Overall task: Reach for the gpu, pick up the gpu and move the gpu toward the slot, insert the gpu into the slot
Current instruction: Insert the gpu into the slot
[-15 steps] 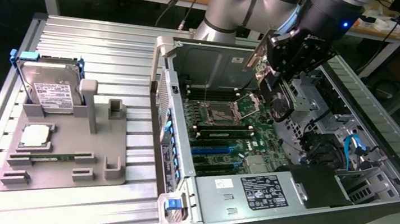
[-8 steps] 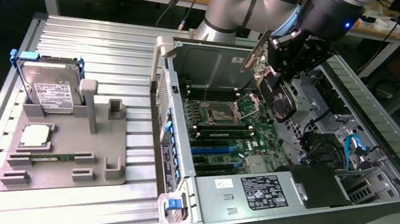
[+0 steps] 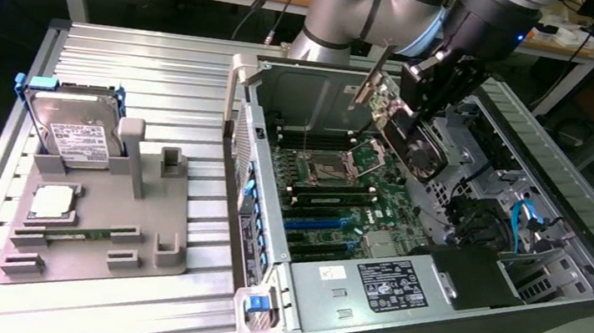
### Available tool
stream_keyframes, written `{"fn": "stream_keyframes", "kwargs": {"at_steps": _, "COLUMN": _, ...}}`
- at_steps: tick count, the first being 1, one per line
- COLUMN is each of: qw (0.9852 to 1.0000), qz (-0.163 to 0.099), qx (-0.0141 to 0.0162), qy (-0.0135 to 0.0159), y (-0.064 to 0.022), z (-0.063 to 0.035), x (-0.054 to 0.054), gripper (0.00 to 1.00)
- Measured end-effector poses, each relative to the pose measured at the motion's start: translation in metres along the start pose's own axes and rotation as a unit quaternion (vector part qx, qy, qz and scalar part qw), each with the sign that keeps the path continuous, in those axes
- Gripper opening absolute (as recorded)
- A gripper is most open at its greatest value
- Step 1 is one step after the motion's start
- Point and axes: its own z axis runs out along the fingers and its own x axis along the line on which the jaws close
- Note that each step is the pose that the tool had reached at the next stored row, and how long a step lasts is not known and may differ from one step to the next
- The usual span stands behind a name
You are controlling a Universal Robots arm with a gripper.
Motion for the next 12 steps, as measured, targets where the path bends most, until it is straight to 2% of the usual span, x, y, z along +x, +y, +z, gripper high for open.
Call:
{"fn": "stream_keyframes", "kwargs": {"at_steps": 3, "qw": 0.9997, "qz": -0.026, "qx": 0.0013, "qy": 0.0002, "y": 0.0000, "z": 0.0000, "x": 0.0000, "gripper": 0.27}}
{"fn": "stream_keyframes", "kwargs": {"at_steps": 5, "qw": 0.9989, "qz": -0.047, "qx": 0.0023, "qy": 0.0004, "y": 0.0000, "z": 0.0000, "x": 0.0000, "gripper": 0.27}}
{"fn": "stream_keyframes", "kwargs": {"at_steps": 7, "qw": 0.9973, "qz": -0.073, "qx": 0.0035, "qy": 0.0008, "y": 0.0000, "z": 0.0000, "x": 0.0000, "gripper": 0.27}}
{"fn": "stream_keyframes", "kwargs": {"at_steps": 10, "qw": 0.9952, "qz": -0.098, "qx": 0.0048, "qy": 0.0010, "y": 0.0000, "z": 0.0000, "x": 0.0000, "gripper": 0.27}}
{"fn": "stream_keyframes", "kwargs": {"at_steps": 12, "qw": 0.9931, "qz": -0.117, "qx": 0.0056, "qy": 0.0013, "y": 0.0000, "z": 0.0001, "x": 0.0000, "gripper": 0.27}}
